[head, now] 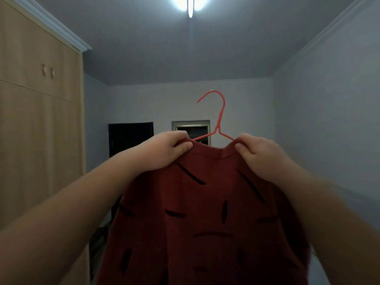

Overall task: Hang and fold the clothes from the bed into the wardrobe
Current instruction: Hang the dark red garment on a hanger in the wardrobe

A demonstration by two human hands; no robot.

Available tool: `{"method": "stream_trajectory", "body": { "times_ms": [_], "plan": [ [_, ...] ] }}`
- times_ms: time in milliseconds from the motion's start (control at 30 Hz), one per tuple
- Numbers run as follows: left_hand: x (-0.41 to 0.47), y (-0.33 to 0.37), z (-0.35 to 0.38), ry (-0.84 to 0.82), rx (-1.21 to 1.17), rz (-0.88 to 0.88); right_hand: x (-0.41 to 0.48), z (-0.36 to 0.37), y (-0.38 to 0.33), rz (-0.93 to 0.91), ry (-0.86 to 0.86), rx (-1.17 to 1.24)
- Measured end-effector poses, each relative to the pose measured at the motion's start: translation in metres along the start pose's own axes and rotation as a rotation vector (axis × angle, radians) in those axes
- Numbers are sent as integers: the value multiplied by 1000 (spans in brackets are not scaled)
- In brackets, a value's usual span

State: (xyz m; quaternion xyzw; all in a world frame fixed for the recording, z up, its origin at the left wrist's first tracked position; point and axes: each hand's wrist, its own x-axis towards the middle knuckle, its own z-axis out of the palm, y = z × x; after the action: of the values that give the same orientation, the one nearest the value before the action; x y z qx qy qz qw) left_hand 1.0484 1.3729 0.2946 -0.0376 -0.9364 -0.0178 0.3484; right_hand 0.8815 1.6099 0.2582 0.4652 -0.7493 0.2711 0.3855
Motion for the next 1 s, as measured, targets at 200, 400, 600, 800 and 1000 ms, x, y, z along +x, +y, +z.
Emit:
{"method": "stream_trajectory", "body": {
  "times_ms": [200,400,600,800,1000],
  "plan": [
    [-27,-3,16,270,108,-5,-26,13,-3,-6,35,40],
    [-51,-26,22,292,194,-36,-43,26,16,27,-65,27],
    [-67,-26,17,280,429,-41,-39,51,-16,-81,43,-60],
    [-129,-50,-11,97,222,-251,-27,73,-40,-66,150,-4],
    [-215,-73,-29,11,474,-423,-29,109,-101,-143,-139,103]
  ]
}}
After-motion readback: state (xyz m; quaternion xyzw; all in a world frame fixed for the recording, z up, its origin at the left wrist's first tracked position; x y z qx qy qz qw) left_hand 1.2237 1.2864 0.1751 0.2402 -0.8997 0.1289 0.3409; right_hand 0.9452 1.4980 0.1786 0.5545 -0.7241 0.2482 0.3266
